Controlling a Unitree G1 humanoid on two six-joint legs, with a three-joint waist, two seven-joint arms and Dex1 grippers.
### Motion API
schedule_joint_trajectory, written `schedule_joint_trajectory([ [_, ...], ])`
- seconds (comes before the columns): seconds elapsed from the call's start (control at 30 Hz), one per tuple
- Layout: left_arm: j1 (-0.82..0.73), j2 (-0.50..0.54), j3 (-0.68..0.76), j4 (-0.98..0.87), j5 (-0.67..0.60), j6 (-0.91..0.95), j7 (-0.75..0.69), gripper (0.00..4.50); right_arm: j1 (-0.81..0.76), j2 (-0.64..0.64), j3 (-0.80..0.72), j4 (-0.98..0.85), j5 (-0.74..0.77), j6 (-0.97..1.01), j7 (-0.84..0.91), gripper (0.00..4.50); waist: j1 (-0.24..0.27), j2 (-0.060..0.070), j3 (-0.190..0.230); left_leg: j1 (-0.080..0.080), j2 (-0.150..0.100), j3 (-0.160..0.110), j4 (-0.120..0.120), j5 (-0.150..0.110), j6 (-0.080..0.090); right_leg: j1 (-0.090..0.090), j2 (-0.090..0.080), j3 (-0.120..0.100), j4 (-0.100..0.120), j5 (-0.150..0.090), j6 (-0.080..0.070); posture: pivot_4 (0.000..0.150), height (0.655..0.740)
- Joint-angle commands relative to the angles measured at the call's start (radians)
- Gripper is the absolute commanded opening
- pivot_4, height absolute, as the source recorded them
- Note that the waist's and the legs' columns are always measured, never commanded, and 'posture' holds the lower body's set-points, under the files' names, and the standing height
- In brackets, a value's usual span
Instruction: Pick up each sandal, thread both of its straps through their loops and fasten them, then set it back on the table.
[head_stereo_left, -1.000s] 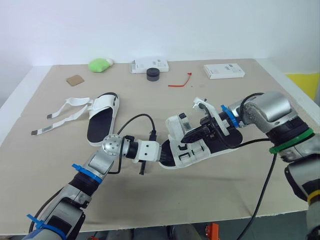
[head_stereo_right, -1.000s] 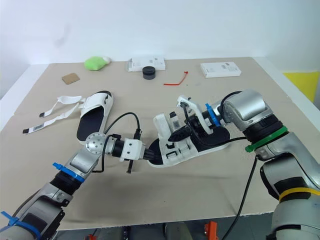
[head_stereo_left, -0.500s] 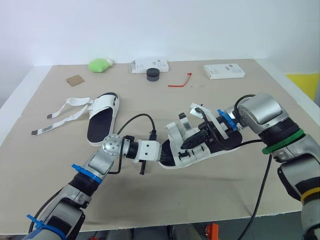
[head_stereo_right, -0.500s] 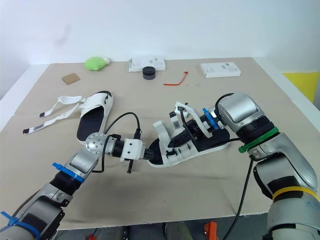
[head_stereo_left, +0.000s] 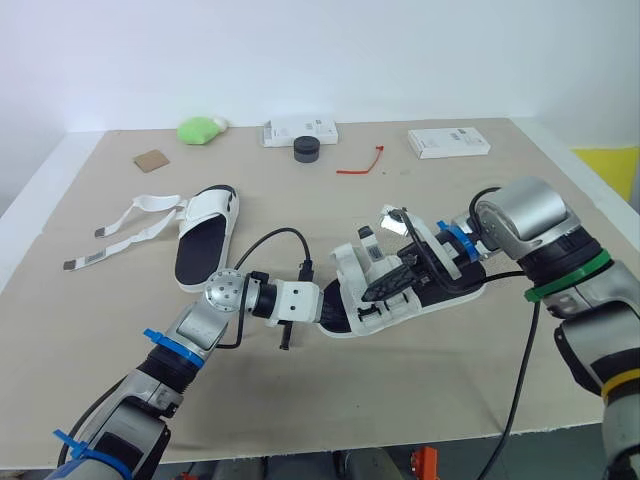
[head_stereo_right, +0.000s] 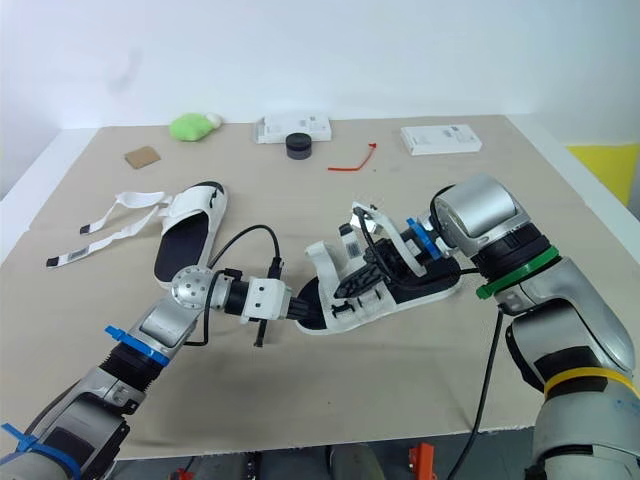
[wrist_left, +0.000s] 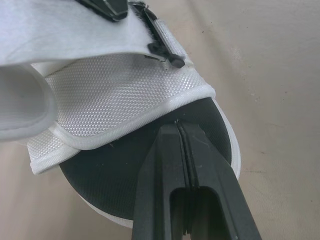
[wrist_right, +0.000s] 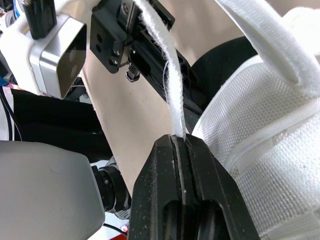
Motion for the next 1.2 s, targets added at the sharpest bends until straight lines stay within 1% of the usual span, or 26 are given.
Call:
schedule_joint_trajectory([
  [0.03,0.032,0.007,-0.042,0.012,0.032,0.024,-0.009,0.0,-0.039,0.001,-0.031,0.007,-0.001,-0.007,0.005,0.06,0.0,0.0,0.0,0.0,0.0,0.0,0.0,0.0,0.0,0.0,0.0,0.0,0.0,0.0,0.0,0.15,0.74],
  [0.33,0.041,0.012,-0.039,0.004,0.033,0.033,-0.002,0.0,-0.043,-0.027,0.0,-0.025,0.005,0.008,0.023,0.06,0.0,0.0,0.0,0.0,0.0,0.0,0.0,0.0,0.0,0.0,0.0,0.0,0.0,0.0,0.0,0.15,0.74],
  [0.5,0.038,0.009,-0.04,0.007,0.033,0.037,0.004,0.0,-0.001,-0.042,0.009,-0.058,-0.007,0.004,-0.004,0.06,0.0,0.0,0.0,0.0,0.0,-0.001,0.0,0.0,0.0,0.0,0.0,0.0,0.0,0.0,0.0,0.15,0.74],
  [0.6,0.035,0.007,-0.041,0.011,0.034,0.035,0.004,0.0,0.01,-0.023,-0.012,-0.026,-0.025,-0.003,-0.041,0.06,0.0,0.0,0.0,0.0,0.0,-0.001,0.0,0.0,0.0,0.001,0.0,-0.001,0.0,0.0,0.0,0.15,0.74],
  [0.73,0.034,0.008,-0.042,0.012,0.034,0.033,-0.002,0.0,-0.036,0.013,-0.037,0.058,-0.046,-0.039,-0.05,0.06,0.0,0.0,0.0,0.0,0.0,-0.001,0.001,0.0,0.0,0.001,0.0,-0.001,0.0,0.0,0.0,0.15,0.74],
  [0.87,0.028,0.004,-0.042,0.015,0.034,0.035,0.0,0.0,-0.052,0.032,-0.031,0.1,-0.066,-0.053,-0.044,0.06,0.0,0.0,0.0,0.0,0.0,-0.001,0.001,0.0,0.0,0.001,0.0,-0.001,0.001,0.0,0.0,0.15,0.74],
  [1.2,0.038,0.01,-0.039,0.007,0.031,0.042,0.001,0.0,-0.002,-0.015,-0.037,-0.031,-0.005,0.044,-0.033,0.06,0.0,0.001,0.0,0.0,0.0,-0.001,0.001,0.0,0.0,0.001,0.0,-0.001,0.001,0.0,0.0,0.15,0.74],
])
